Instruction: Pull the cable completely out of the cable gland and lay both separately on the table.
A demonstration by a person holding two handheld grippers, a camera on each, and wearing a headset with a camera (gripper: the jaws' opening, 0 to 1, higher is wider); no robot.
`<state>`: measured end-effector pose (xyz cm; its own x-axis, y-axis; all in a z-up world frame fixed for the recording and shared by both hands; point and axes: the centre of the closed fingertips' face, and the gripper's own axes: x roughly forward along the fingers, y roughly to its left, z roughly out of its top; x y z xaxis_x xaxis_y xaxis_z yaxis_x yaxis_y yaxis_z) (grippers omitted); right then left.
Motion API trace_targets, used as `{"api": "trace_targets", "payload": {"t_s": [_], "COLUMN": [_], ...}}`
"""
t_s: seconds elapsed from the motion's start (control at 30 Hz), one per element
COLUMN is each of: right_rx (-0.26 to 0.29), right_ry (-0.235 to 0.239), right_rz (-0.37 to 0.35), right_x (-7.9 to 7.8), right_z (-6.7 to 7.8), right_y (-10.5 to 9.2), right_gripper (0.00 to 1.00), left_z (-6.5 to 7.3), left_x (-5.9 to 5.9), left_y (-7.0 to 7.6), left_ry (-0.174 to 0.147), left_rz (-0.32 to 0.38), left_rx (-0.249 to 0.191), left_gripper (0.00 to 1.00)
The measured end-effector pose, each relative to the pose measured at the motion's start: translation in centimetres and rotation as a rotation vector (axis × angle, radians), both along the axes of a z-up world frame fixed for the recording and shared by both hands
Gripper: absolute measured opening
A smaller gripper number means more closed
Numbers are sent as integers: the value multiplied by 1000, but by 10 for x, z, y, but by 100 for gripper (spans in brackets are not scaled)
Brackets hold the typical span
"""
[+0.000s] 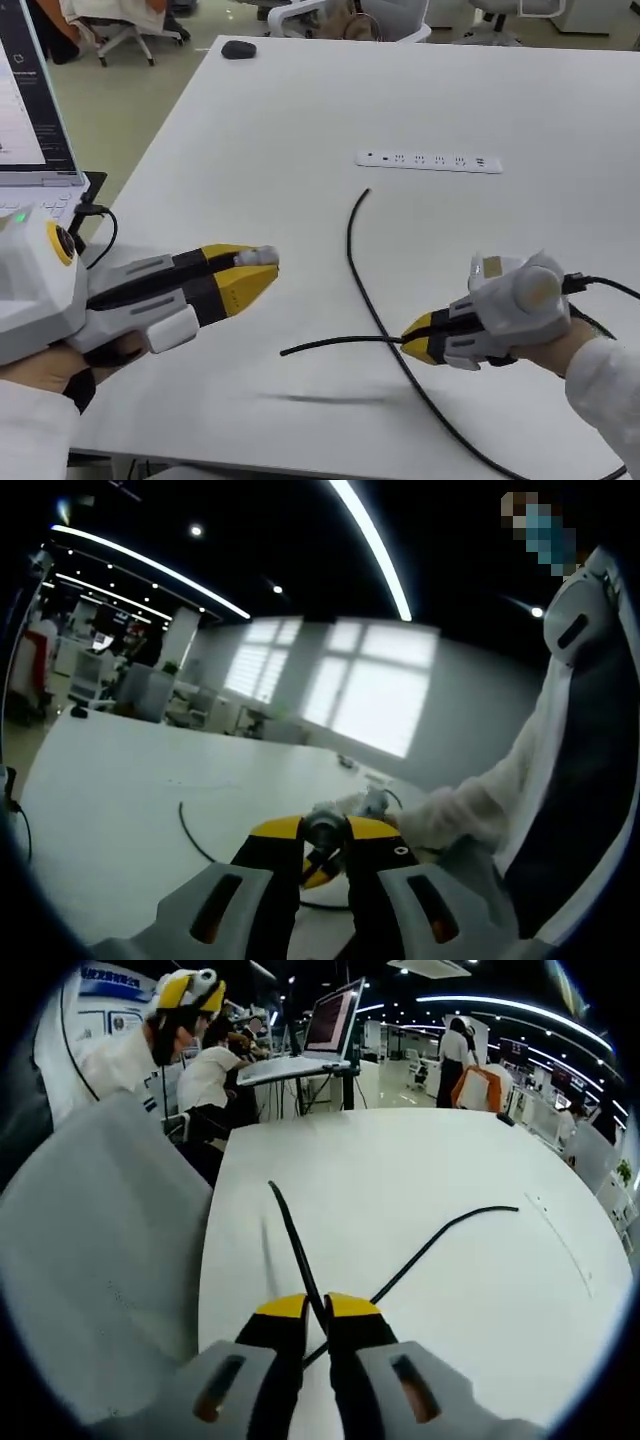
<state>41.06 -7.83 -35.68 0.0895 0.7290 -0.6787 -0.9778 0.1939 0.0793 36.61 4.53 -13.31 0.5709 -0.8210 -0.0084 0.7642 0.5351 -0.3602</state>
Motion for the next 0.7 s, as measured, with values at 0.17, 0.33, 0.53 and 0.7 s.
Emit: {"api": "trace_targets", "payload": {"t_s": [0.17, 0.33, 0.53, 0.7], "right_rx": [-26, -58, -65, -94], "right_ry": [28, 27, 31, 36], "right_rz": [-4, -29, -52, -56], "right_x": [-2, 0, 3, 1], "right_z": [-14, -29, -43, -55], "right_y": [8, 6, 4, 0], "right_gripper": [5, 5, 5, 6], "left_z": [0, -3, -6, -14], "left_x": [2, 3, 6, 10], "left_y": [5, 9, 10, 4], "left_ry": [0, 12, 25, 40], "left_rz": [16, 28, 31, 22], "left_rx": [1, 1, -1, 8], "left_gripper": [17, 17, 17, 17]}}
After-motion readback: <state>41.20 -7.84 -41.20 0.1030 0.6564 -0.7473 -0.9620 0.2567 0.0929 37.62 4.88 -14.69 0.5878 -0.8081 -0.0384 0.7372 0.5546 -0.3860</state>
